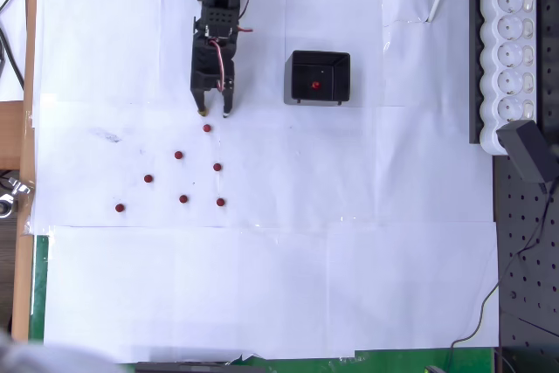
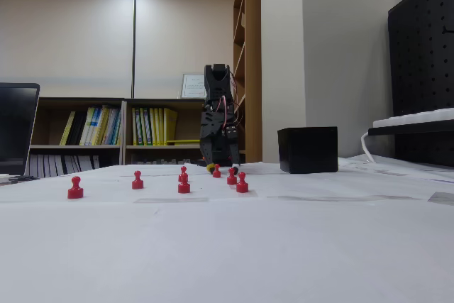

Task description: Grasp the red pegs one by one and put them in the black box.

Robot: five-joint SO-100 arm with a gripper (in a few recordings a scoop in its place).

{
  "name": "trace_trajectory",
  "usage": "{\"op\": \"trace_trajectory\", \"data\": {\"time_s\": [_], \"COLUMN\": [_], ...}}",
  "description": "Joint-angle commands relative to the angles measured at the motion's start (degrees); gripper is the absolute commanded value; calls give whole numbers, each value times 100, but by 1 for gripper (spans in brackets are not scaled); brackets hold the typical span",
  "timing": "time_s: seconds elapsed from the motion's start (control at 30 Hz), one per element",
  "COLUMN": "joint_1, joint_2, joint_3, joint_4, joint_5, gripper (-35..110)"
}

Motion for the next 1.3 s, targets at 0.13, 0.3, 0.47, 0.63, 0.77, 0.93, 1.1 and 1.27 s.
{"op": "trace_trajectory", "data": {"time_s": [0.13, 0.3, 0.47, 0.63, 0.77, 0.93, 1.1, 1.27], "joint_1": [97, 141, 158, 158, 167, 193, 237, 220], "joint_2": [536, 923, 1248, 1406, 1415, 1406, 1380, 1134], "joint_3": [246, 545, 747, 879, 870, 861, 870, 958], "joint_4": [-703, -747, -888, -888, -888, -896, -861, -396], "joint_5": [-26, -18, 35, 35, 35, 18, 0, -141], "gripper": [15, 15, 15, 15, 13, 8, 3, 0]}}
